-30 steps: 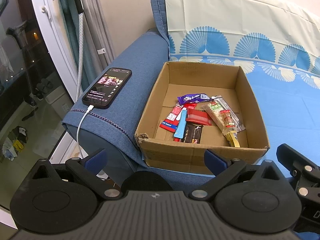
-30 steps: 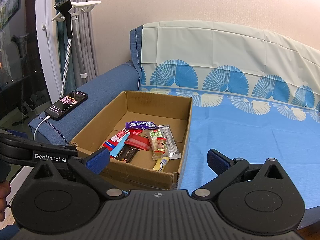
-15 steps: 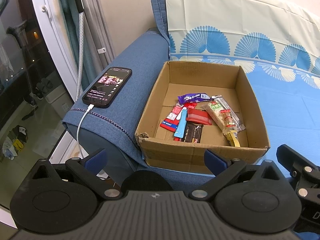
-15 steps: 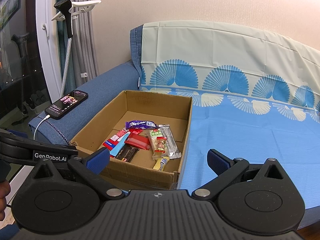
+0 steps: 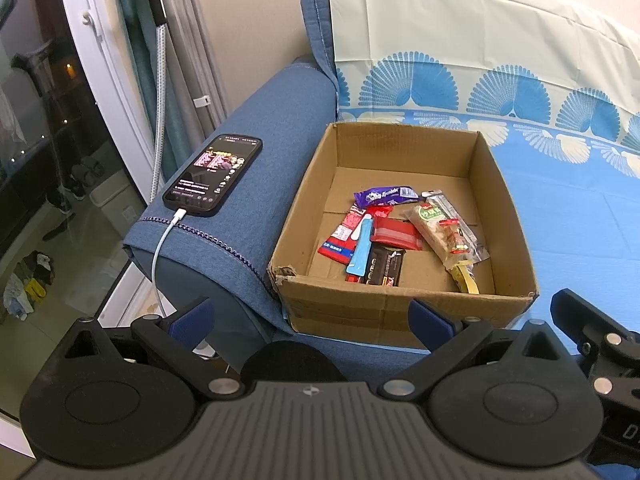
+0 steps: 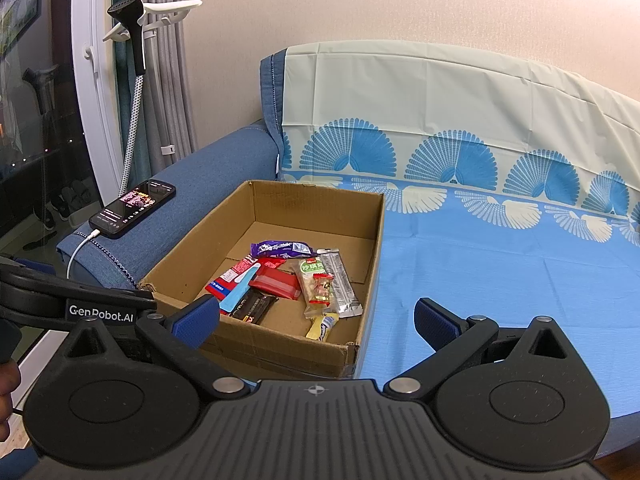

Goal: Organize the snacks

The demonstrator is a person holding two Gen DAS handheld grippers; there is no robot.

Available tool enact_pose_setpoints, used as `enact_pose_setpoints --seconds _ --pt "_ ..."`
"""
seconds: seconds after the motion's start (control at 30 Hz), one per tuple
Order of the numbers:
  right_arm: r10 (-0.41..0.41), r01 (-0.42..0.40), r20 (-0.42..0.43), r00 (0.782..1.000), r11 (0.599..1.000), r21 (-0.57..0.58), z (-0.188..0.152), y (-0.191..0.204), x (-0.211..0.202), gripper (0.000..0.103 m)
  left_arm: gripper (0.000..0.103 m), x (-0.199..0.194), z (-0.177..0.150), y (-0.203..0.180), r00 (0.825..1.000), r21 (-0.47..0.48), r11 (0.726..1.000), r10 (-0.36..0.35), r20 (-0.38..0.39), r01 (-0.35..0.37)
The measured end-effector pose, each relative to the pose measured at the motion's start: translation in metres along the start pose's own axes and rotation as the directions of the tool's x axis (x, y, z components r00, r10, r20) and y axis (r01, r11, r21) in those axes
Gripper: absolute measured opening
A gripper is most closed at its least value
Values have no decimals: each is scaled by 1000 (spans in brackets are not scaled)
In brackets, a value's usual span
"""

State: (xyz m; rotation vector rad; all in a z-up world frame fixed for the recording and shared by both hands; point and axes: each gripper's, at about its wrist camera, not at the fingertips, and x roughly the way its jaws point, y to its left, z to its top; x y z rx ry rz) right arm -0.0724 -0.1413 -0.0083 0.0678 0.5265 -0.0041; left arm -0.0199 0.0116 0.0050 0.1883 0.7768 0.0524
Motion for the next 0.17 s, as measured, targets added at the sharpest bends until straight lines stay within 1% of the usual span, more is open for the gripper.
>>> enact_pose_setpoints --seconds 0.17 --pt "0 0 -5 1000 1000 1 -2 0 1 103 103 3 -2 -4 1000 17 1000 8 -4 -8"
